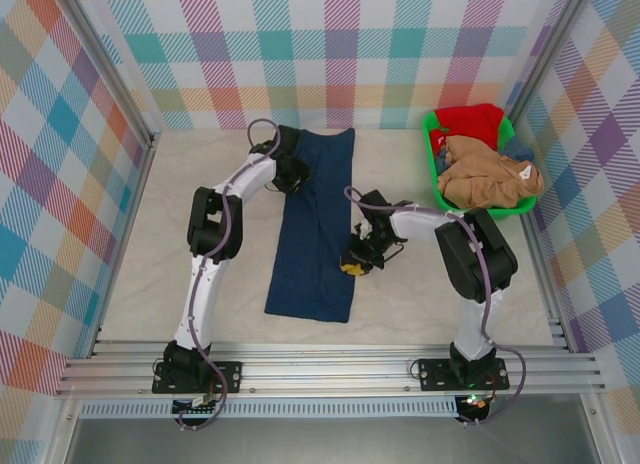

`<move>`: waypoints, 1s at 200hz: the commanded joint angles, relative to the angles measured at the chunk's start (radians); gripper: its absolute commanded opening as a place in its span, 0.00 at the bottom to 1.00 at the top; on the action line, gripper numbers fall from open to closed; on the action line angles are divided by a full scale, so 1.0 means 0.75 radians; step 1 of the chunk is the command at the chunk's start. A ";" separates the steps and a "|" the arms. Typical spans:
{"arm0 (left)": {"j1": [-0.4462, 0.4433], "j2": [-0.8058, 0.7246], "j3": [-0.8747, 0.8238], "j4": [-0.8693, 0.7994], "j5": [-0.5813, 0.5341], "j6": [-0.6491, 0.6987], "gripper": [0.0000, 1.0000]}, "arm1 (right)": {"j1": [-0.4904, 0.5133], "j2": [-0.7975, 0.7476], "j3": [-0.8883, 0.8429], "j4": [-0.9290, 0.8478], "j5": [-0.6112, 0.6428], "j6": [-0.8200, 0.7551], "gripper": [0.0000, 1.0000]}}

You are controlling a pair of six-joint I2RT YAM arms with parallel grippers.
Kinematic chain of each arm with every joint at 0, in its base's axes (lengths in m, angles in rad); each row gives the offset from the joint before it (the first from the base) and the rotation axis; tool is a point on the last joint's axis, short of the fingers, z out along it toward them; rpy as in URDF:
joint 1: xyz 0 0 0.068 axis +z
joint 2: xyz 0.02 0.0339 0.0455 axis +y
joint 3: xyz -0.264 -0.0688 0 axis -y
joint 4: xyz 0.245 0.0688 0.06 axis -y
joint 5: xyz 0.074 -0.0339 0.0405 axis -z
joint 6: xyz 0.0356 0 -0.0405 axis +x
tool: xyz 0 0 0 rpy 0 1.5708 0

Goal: Fold and stack the t-shirts

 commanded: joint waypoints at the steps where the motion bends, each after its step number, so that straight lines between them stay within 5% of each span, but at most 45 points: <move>1: 0.042 -0.125 -0.206 -0.143 -0.154 0.032 0.42 | -0.038 0.059 0.050 -0.094 0.109 0.004 0.22; 60: 0.044 -0.461 -0.390 -0.096 -0.192 0.112 0.55 | -0.051 -0.106 0.089 -0.173 0.119 -0.096 0.34; 94: -0.026 -0.739 -0.699 -0.131 -0.127 0.066 0.57 | -0.054 -0.286 -0.070 -0.180 0.111 -0.071 0.35; 149: -0.411 -1.313 -1.548 -0.122 0.273 -0.082 0.52 | -0.054 -0.518 -0.327 -0.369 -0.025 -0.162 0.37; 178: -0.672 -1.471 -1.800 0.034 0.289 -0.289 0.56 | -0.054 -0.557 -0.442 -0.379 -0.045 -0.213 0.37; 200: -0.762 -1.447 -1.865 0.140 0.241 -0.370 0.56 | -0.055 -0.520 -0.479 -0.299 -0.085 -0.212 0.35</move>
